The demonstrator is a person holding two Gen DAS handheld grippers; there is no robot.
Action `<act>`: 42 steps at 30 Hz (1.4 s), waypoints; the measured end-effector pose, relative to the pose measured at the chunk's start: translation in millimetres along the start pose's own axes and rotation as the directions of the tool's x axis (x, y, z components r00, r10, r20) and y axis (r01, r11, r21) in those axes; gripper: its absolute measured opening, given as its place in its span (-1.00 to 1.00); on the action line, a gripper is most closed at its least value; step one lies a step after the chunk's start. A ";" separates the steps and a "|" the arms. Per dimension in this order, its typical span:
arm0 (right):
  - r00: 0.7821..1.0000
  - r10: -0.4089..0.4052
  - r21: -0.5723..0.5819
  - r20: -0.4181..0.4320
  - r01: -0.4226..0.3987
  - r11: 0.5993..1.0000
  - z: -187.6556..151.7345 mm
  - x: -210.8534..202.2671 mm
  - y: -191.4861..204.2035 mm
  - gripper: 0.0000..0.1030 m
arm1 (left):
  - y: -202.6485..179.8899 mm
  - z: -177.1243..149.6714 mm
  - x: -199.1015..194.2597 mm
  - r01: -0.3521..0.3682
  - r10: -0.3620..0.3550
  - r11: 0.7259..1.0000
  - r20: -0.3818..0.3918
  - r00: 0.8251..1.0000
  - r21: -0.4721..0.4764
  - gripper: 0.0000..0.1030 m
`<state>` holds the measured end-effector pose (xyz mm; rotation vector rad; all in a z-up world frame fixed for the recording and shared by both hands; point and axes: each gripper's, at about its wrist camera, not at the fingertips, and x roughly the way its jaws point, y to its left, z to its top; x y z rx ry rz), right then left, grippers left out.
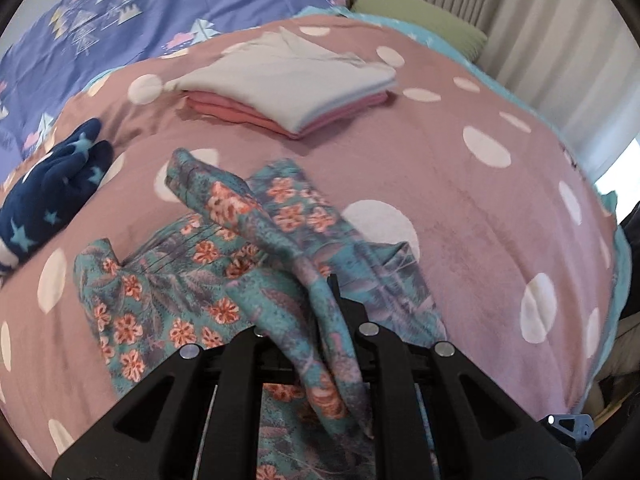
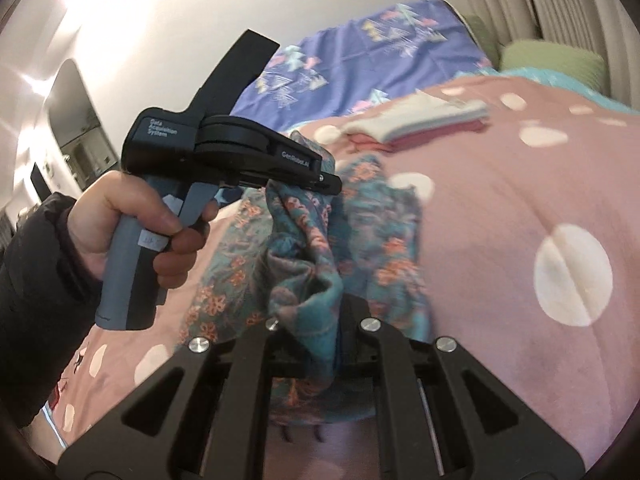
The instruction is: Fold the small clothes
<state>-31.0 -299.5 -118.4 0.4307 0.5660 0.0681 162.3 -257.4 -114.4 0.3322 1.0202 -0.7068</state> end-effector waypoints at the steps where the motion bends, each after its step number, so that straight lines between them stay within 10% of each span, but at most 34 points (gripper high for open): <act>1: 1.000 0.004 0.021 -0.010 -0.003 1.000 -1.5 0.9 -6.7 -0.86 | -3.7 1.8 4.6 -0.007 0.007 1.000 -0.003 1.000 0.008 -0.74; 7: 0.998 0.049 0.107 -0.049 -0.044 0.993 -8.1 4.6 -27.6 -0.86 | -6.1 15.6 0.4 -0.014 0.015 0.999 0.036 0.999 -0.029 -0.07; 15: 0.985 0.154 0.258 -0.082 -0.129 0.958 -16.2 7.3 -54.2 -0.86 | 3.7 0.5 -80.1 -0.077 0.085 0.996 0.227 0.970 -0.045 0.34; 29: 0.969 0.214 0.338 -0.126 -0.161 0.927 -10.2 9.0 -64.5 -0.84 | -3.5 -219.5 -95.6 -0.093 0.095 0.995 0.103 0.990 -0.018 0.56; 42: 0.959 0.251 0.379 -0.131 -0.185 0.906 13.4 3.8 -56.4 -0.86 | -2.1 -230.7 -90.7 -0.187 0.194 0.981 0.173 0.966 -0.055 0.56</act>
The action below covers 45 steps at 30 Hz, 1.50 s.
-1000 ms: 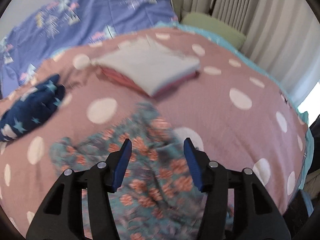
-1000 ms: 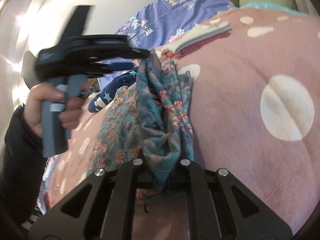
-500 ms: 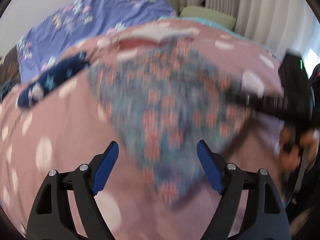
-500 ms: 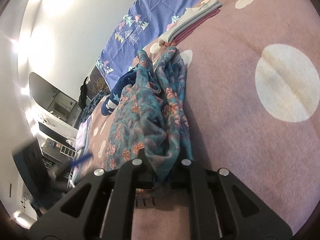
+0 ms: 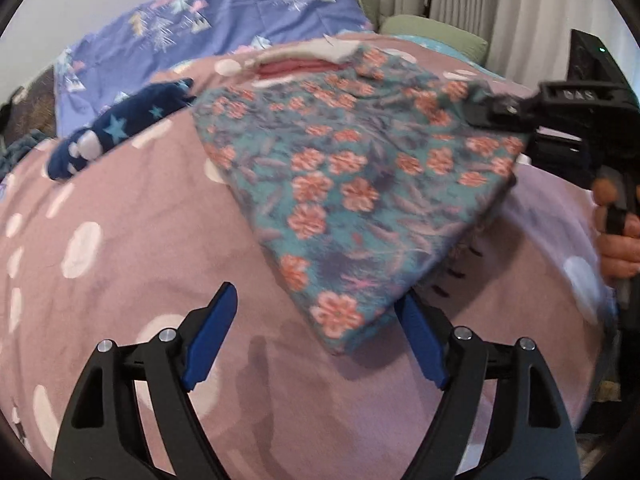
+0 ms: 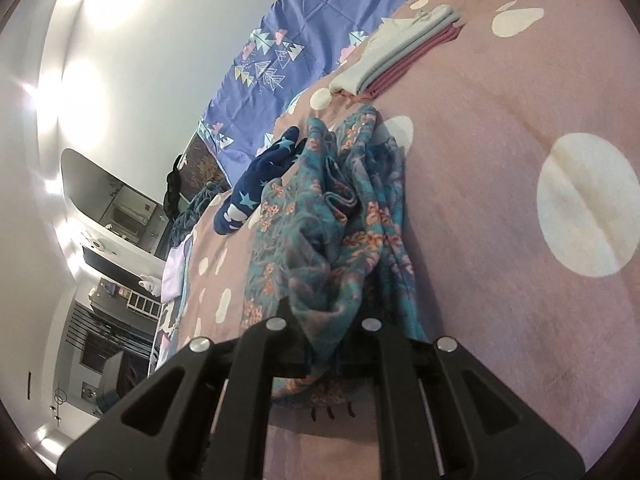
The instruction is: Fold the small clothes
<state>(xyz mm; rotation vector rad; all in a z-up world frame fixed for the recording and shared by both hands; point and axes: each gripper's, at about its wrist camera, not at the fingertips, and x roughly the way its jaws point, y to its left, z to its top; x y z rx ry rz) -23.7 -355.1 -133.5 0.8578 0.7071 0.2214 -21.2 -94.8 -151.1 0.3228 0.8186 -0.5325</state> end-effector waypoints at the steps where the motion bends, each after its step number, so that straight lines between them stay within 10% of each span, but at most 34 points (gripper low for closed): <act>1: 1.000 -0.012 0.008 -0.006 0.013 1.000 -1.4 0.3 -3.6 -0.86 | 1.5 -1.6 1.3 -0.056 0.056 0.998 0.004 0.998 0.013 0.56; 4: 0.995 -0.090 0.038 -0.048 0.092 0.995 -7.2 5.1 -18.8 -0.87 | 17.2 -11.8 7.8 -0.122 0.122 0.992 -0.032 0.992 0.001 0.37; 8: 0.991 -0.107 0.068 -0.080 0.113 0.991 -14.7 7.5 -34.5 -0.87 | 31.9 -21.1 9.0 -0.002 -0.004 0.996 -0.072 0.997 -0.088 0.04; 13: 0.975 -0.221 -0.104 0.007 0.221 0.970 -13.4 -12.0 0.3 -0.69 | 23.4 -20.0 -11.5 0.196 -0.202 0.978 -0.088 0.976 -0.065 -0.89; 19: 0.979 -0.183 -0.319 0.089 0.202 0.926 -15.9 -17.2 42.1 -0.69 | 21.3 2.3 -43.3 0.337 -0.337 0.939 0.025 0.941 -0.069 -0.89; 22: 0.983 -0.183 -0.319 0.028 0.182 0.930 -17.0 6.8 39.2 -0.69 | 20.2 15.5 -17.3 0.290 -0.289 0.954 0.027 0.957 -0.078 -0.88; 25: 0.931 -0.365 -0.279 -0.020 0.346 0.896 -17.8 34.4 12.5 -1.00 | 20.6 1.0 34.2 0.154 -0.160 0.986 -0.091 0.983 -0.062 -0.86; 36: 0.968 -0.240 -0.478 0.072 0.245 0.843 20.4 21.9 62.4 -0.83 | 43.0 51.7 13.0 0.177 -0.173 0.981 0.055 0.983 -0.082 -0.86; 40: 0.979 -0.204 -0.530 -0.010 0.168 0.831 55.8 65.1 71.4 -0.82 | 47.4 67.5 40.5 0.131 -0.128 0.986 0.033 0.991 -0.103 -0.30; 43: 0.919 -0.385 -0.508 -0.082 0.294 0.810 68.2 114.8 37.2 -1.00 | 47.6 54.5 69.5 0.022 -0.023 0.998 -0.026 0.999 -0.064 -0.18; 45: 0.934 -0.346 -0.477 -0.087 0.266 0.838 68.8 119.1 17.4 -1.00 | 50.5 49.5 65.7 0.029 -0.030 0.997 -0.011 0.999 -0.069 -0.18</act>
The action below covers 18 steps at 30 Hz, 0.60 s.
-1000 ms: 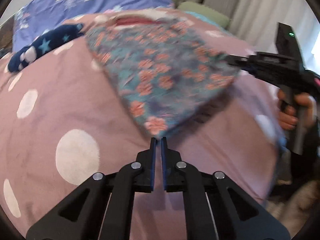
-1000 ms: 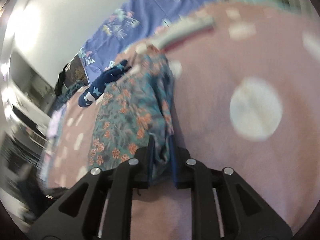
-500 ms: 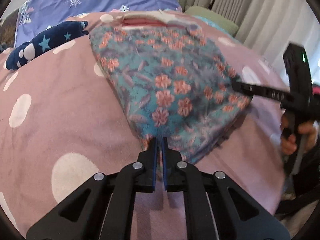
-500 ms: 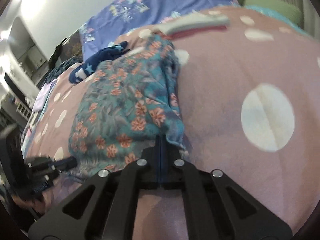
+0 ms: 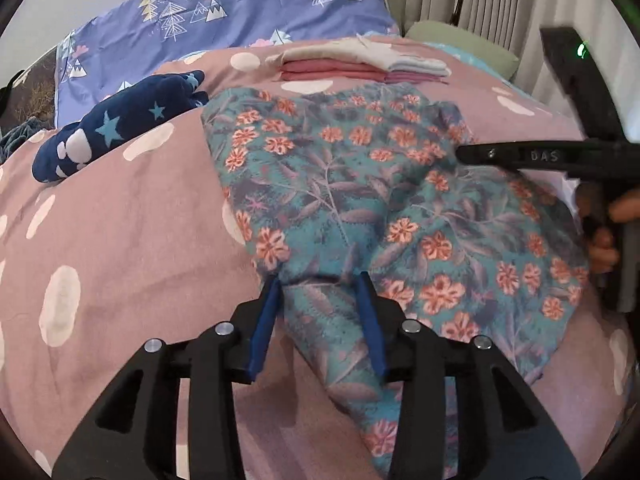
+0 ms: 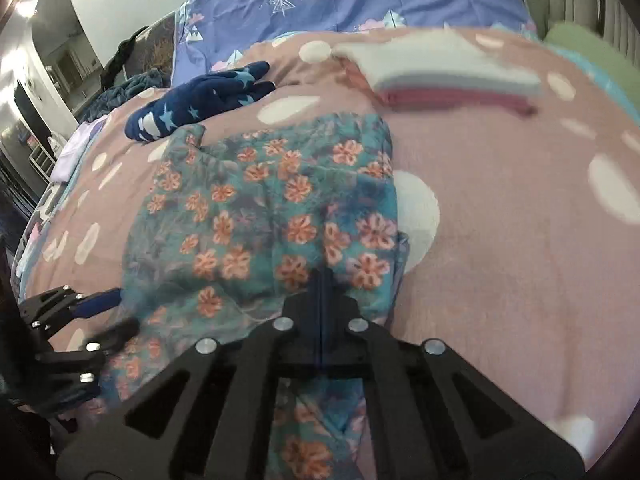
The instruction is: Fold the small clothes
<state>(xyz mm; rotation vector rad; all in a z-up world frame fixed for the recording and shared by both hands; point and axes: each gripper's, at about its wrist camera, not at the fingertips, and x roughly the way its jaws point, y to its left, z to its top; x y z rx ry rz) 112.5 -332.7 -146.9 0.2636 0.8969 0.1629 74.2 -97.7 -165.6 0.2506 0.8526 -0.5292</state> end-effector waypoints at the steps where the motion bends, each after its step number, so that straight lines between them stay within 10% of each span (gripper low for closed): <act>1: 1.000 0.024 0.007 0.020 -0.025 1.000 -0.7 -5.1 -1.9 -1.00 | 0.7 0.1 -2.5 0.000 0.000 1.000 -0.002 1.000 0.006 -0.18; 3: 0.997 0.060 -0.007 0.057 -0.060 0.998 0.2 -18.8 -2.1 -0.95 | 3.5 1.3 -5.5 0.011 -0.011 1.000 -0.008 1.000 0.003 -0.19; 7: 0.987 0.086 0.000 0.134 -0.087 0.996 16.2 -41.7 -9.3 -0.19 | 17.1 16.5 -16.1 0.080 -0.079 0.994 0.017 0.997 -0.070 -0.21; 15: 0.987 0.154 0.055 0.054 -0.157 0.986 54.5 2.6 -31.1 -0.46 | 43.9 44.7 14.4 0.069 -0.070 0.986 -0.003 0.998 -0.155 -0.13; 18: 0.999 0.049 -0.010 0.011 -0.048 0.999 54.5 32.5 -24.4 -0.65 | 43.8 39.5 35.6 0.015 -0.021 0.992 -0.043 0.999 -0.123 0.20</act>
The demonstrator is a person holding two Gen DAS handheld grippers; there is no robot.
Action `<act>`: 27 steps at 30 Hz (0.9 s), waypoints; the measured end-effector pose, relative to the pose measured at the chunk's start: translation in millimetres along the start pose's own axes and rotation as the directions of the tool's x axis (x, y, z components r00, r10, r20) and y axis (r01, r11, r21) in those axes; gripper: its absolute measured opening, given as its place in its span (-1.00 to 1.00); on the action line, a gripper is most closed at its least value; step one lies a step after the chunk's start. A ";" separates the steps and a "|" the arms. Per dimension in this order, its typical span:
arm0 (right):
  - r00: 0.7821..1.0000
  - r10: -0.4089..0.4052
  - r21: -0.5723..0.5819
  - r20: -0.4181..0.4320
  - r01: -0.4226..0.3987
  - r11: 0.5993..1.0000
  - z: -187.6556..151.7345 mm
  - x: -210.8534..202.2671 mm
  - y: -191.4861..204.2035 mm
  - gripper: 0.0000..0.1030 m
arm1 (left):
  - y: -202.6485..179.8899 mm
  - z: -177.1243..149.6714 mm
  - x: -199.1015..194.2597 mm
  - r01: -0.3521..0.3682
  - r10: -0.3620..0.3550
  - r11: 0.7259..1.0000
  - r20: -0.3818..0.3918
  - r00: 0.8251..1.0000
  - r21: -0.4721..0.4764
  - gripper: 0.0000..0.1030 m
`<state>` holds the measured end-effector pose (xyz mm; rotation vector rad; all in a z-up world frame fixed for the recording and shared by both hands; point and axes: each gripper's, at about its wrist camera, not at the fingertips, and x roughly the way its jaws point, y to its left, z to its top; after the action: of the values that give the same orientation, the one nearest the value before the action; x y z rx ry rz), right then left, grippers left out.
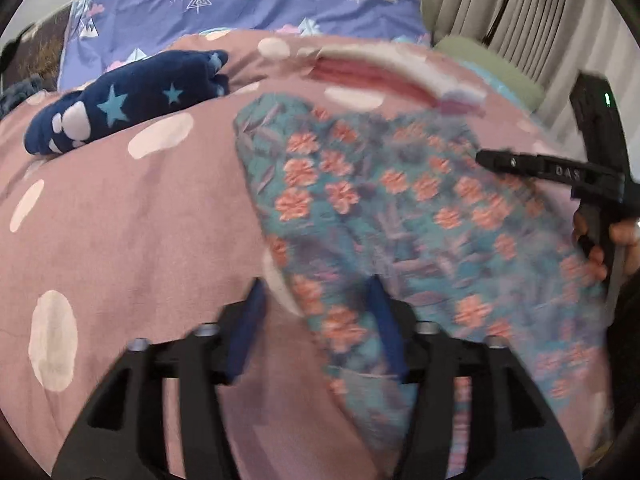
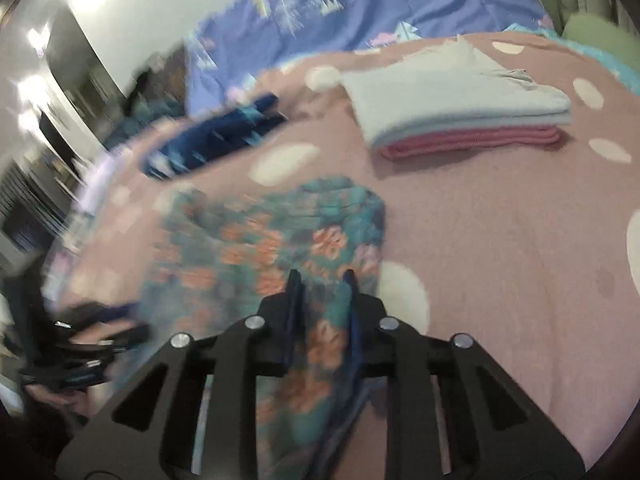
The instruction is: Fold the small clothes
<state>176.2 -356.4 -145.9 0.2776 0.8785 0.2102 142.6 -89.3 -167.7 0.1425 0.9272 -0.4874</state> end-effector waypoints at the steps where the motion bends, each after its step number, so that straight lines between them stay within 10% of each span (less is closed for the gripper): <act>1: 1.000 -0.012 -0.004 -0.002 0.012 1.000 -1.4 9.7 -2.1 -0.67 | -2.0 -3.0 0.6 -0.015 0.014 1.000 0.017 1.000 0.022 0.20; 7: 0.998 0.050 0.045 0.027 -0.051 0.998 -2.4 -1.3 -11.8 -0.58 | 0.2 -4.2 -1.3 -0.005 0.004 1.000 0.030 1.000 0.016 0.20; 11: 0.997 0.062 0.080 0.035 -0.065 0.995 -7.2 -22.9 -18.6 0.11 | 1.4 -5.4 -1.4 0.003 -0.003 1.000 0.037 0.999 -0.003 0.20; 27: 0.966 0.249 0.075 -0.071 -0.244 0.967 -67.7 -67.4 -26.1 0.09 | 20.7 -19.3 -16.4 0.109 -0.109 0.992 0.014 0.994 -0.066 0.56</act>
<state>83.2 -390.6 -146.4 0.4432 0.9307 0.4270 129.8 -59.1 -168.0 0.0287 0.9429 -0.5571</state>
